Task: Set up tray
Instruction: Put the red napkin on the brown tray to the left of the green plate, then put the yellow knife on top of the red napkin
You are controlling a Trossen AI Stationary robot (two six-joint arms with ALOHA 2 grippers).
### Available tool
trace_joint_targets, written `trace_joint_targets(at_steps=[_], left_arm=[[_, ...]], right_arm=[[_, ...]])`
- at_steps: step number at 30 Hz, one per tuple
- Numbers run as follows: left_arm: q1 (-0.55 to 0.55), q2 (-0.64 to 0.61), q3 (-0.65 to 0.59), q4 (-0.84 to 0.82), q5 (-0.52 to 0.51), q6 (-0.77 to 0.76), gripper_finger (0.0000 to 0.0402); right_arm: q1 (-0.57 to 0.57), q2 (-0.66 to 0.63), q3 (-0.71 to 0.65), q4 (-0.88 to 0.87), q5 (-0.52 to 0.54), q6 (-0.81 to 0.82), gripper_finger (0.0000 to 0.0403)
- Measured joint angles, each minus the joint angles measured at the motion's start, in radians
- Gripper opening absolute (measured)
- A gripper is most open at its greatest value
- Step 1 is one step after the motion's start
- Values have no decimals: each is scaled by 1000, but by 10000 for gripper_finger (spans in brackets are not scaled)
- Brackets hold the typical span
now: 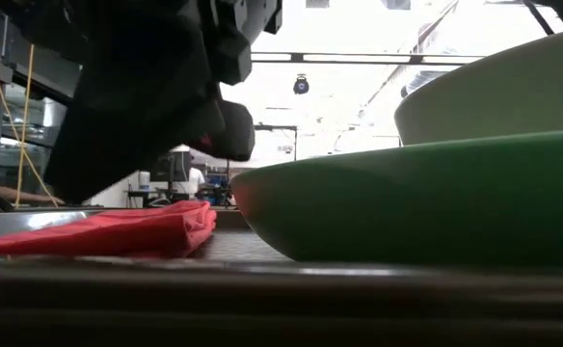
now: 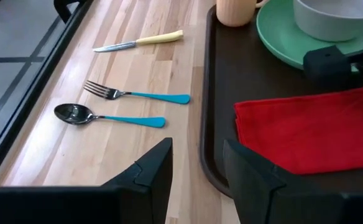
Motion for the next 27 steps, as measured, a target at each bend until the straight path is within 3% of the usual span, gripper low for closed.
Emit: trace_joint_targets(at_steps=[27], left_arm=[[0, 0, 0, -4, 31, 19, 172]], right_arm=[[-10, 83, -2, 247, -47, 53, 0]])
